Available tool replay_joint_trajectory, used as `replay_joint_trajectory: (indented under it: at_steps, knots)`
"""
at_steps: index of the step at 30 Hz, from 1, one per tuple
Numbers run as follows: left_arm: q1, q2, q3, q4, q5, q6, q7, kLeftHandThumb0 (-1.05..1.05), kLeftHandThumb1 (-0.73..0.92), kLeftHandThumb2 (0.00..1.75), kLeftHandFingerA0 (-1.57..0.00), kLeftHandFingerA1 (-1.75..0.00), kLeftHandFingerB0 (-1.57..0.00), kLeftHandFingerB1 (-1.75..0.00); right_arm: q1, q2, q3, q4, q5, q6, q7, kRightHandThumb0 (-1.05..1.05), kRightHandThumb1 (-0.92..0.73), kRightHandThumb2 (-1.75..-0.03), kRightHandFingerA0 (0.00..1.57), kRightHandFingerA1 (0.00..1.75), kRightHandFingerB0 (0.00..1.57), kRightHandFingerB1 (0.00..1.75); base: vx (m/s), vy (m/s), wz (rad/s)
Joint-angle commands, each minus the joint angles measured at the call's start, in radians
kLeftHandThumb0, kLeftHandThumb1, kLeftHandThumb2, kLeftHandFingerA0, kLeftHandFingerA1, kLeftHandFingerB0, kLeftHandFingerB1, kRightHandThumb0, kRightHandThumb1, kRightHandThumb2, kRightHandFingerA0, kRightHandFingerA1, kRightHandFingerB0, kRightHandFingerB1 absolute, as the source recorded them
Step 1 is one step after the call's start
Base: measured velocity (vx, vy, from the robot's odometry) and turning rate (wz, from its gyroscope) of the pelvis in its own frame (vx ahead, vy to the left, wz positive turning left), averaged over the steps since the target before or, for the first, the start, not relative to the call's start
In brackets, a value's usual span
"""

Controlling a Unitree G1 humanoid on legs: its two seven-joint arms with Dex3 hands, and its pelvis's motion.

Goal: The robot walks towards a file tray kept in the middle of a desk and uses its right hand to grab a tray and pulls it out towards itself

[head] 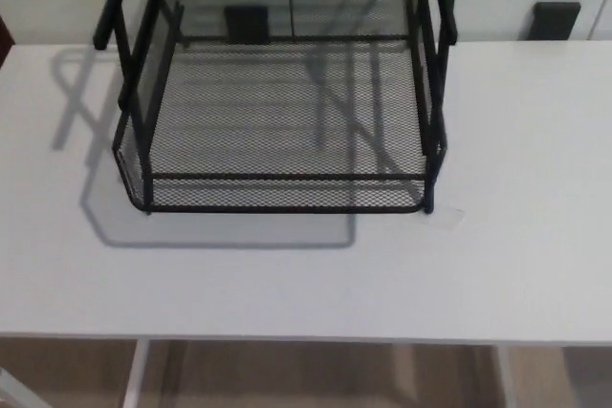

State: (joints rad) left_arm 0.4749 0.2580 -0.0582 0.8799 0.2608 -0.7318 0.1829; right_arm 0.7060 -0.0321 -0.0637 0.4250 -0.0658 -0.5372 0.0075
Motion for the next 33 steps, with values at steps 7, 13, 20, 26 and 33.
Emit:
replay_joint_trajectory:
  at_steps: [7, 13, 20, 26, 33]
  knots:
    - [-0.001, 0.034, 0.02, -0.015, -0.031, -0.022, -0.041, -0.35, 0.46, 0.69, -0.69, -0.57, -0.5, -0.51, 0.016, 0.025, 0.006, -0.018, 0.017, 0.009, -0.002, -0.31, -0.81, -0.63, 0.63, 0.84, 0.46, 0.53, 0.04, 0.096, 0.01]
    - [0.004, 0.045, 0.025, -0.039, -0.032, -0.017, -0.052, -0.37, 0.46, 0.71, -0.68, -0.57, -0.5, -0.51, 0.024, 0.029, 0.012, -0.049, -0.001, 0.027, -0.014, -0.32, -0.81, -0.63, 0.63, 0.87, 0.47, 0.54, 0.03, -0.096, 0.05]
    - [0.045, 0.05, 0.048, -0.088, -0.068, 0.001, -0.104, -0.39, 0.46, 0.71, -0.67, -0.56, -0.49, -0.5, 0.067, 0.037, 0.027, -0.038, 0.007, -0.054, 0.001, -0.37, -0.81, -0.62, 0.57, 0.74, 0.41, 0.5, 0.01, -0.012, 0.0]
    - [0.092, 0.06, 0.08, -0.203, -0.148, 0.116, -0.21, -0.32, 0.56, 0.57, -0.65, -0.44, -0.49, -0.39, 0.367, 0.063, 0.11, -0.261, 0.079, -0.384, 0.031, -0.52, -0.81, -0.64, 0.48, 0.59, 0.34, 0.46, 0.0, 0.0, 0.0]
    - [0.07, 0.067, 0.096, -0.189, -0.166, 0.129, -0.243, -0.41, 0.47, 0.72, -0.57, -0.52, -0.44, -0.48, 0.551, 0.021, 0.066, -0.576, 0.256, -0.697, -0.027, -0.47, -0.83, -0.64, 0.6, 0.59, 0.41, 0.44, 0.0, 0.0, 0.0]
